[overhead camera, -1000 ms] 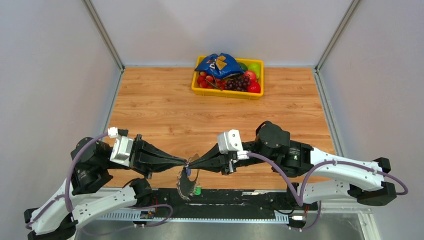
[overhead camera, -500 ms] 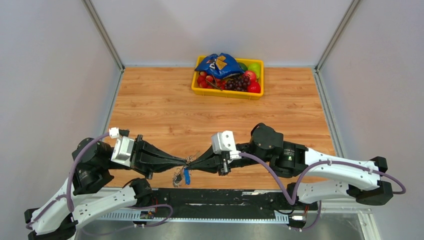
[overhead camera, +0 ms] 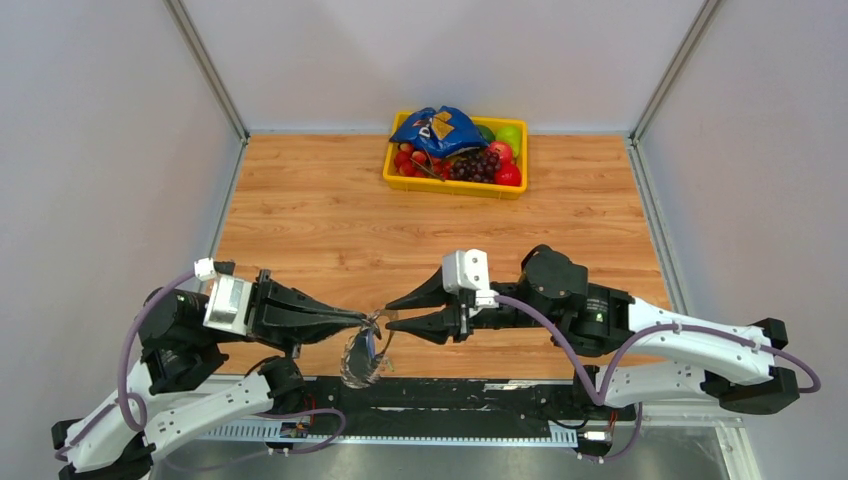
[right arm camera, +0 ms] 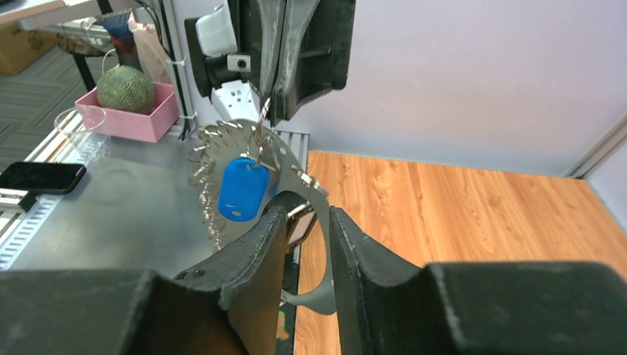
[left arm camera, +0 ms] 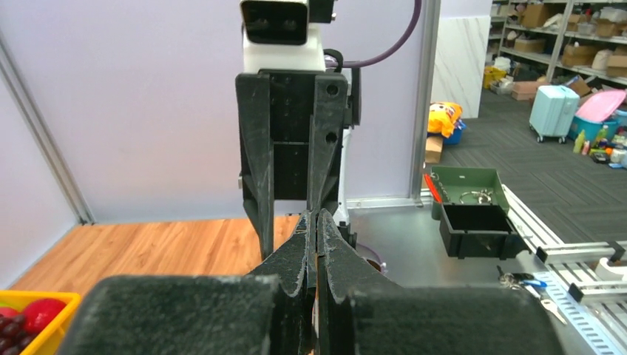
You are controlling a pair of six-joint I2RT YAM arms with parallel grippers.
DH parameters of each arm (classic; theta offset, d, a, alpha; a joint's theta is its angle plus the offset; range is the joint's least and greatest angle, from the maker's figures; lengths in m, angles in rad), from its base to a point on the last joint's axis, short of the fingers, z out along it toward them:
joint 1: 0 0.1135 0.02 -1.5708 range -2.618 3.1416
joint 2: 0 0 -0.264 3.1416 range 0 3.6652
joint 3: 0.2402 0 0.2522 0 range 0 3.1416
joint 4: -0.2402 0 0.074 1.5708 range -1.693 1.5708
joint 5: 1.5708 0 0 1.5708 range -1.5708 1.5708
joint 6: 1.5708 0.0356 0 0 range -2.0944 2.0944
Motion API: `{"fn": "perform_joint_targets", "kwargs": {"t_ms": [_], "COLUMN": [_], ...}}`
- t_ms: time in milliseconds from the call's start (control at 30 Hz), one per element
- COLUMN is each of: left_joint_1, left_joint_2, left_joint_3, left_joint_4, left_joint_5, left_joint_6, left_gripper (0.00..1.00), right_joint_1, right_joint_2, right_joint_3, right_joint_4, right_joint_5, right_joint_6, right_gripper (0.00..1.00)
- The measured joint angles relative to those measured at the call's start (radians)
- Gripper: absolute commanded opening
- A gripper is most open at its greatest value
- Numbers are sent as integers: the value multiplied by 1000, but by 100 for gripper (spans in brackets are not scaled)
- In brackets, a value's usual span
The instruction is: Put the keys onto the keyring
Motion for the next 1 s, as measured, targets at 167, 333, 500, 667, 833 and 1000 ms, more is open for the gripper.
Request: {"fn": "perform_joint_targets", "kwargs": {"t_ms": [167, 333, 500, 667, 833, 1000], "left_joint_1": [0, 0, 0, 0, 0, 0], "left_joint_2": [-24, -47, -70, -74, -74, -74], "left_joint_3": [-76, -145, -184, -199, -205, -209], "left_joint_4": [94, 177, 255, 309, 343, 362], "left_joint_5": [-49, -123, -211, -264, -284, -296], "left_joint_6": [-43, -80, -98, -106, -109, -114], "left_gripper": [0, 0, 0, 0, 0, 0], "right_joint_1": [0, 0, 10, 17, 21, 28], "right_joint_2": [-35, -29, -20, 4, 29, 33], "right_joint_3": [2, 28, 54, 72, 79, 80], "right_joint_4": [1, 1, 2, 4, 26, 51], "right_joint_5": [32, 33, 32, 56, 83, 102], "right_joint_6": [-5, -6, -5, 4, 22, 31], "right_gripper": [33, 33, 32, 31, 28, 26]}}
